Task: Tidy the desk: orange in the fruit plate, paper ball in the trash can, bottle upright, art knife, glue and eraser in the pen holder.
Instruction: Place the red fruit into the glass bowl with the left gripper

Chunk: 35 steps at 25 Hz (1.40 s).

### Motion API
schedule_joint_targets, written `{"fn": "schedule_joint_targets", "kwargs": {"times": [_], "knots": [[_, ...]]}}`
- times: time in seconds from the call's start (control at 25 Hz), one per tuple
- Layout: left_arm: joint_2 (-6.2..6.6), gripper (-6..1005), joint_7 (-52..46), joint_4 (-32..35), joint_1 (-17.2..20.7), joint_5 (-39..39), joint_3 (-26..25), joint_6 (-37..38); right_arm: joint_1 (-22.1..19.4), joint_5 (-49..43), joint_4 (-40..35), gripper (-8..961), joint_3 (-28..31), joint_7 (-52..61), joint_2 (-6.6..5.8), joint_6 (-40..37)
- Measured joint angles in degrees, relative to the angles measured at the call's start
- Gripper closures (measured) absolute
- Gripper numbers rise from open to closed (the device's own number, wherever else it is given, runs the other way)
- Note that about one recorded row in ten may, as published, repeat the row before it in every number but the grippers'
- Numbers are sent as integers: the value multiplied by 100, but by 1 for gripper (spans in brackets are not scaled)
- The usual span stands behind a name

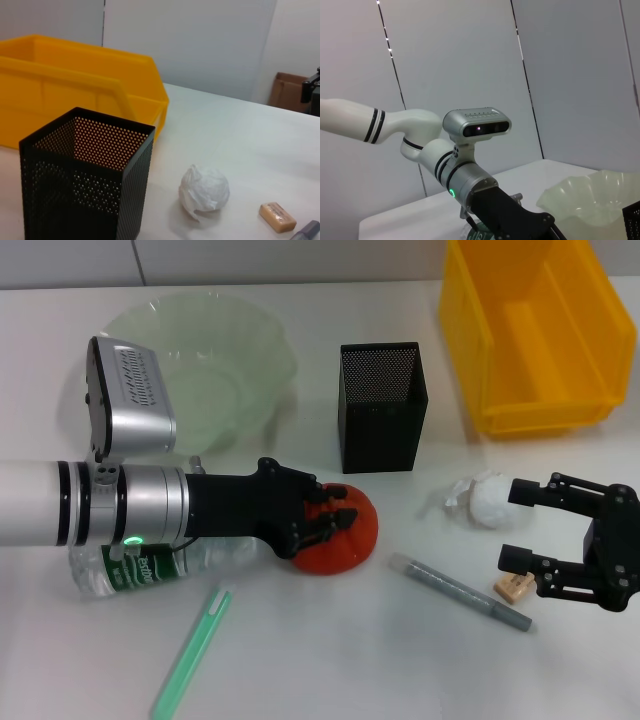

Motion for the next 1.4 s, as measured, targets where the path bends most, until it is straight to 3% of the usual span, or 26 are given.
{"fn": "schedule_joint_targets", "kwargs": {"times": [0.24,0.88,1.4], "knots": [[0,752,-11,8,0,-1,10,-47,9,0,101,187,1,0,-8,20],[27,801,-514,416,101,-64,-23,252,9,0,105,186,54,0,-9,-17],[59,823,-613,1716,773,-861,-76,853,18,77,129,186,62,0,-4,-18]]}}
